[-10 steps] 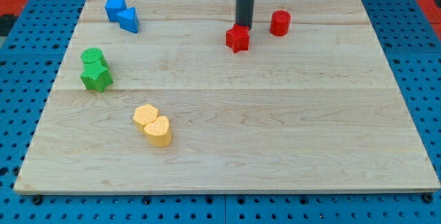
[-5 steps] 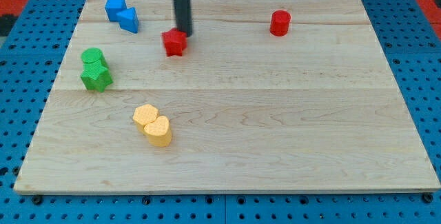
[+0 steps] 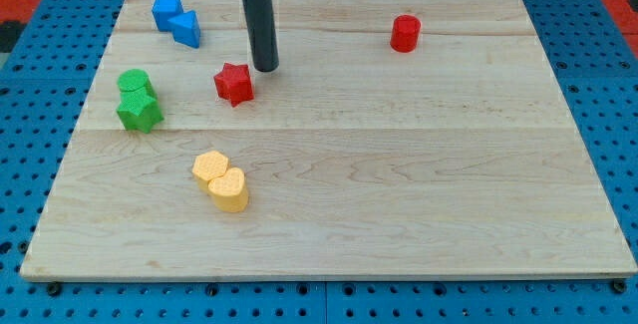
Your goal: Move the red star closer to green star
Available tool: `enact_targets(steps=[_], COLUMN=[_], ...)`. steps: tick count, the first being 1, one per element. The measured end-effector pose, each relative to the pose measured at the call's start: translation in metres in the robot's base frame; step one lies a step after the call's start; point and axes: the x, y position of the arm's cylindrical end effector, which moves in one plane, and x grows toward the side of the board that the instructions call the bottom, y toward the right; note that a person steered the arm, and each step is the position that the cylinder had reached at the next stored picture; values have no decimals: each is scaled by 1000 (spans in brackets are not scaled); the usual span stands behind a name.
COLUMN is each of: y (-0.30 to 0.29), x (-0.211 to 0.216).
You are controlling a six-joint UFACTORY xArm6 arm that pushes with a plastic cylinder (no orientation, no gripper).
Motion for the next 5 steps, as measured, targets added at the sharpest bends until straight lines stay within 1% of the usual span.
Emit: enact_targets(steps=[1,2,3,4,5], y=[-18,-57,-57,10,128], x=[17,38,42,44,41])
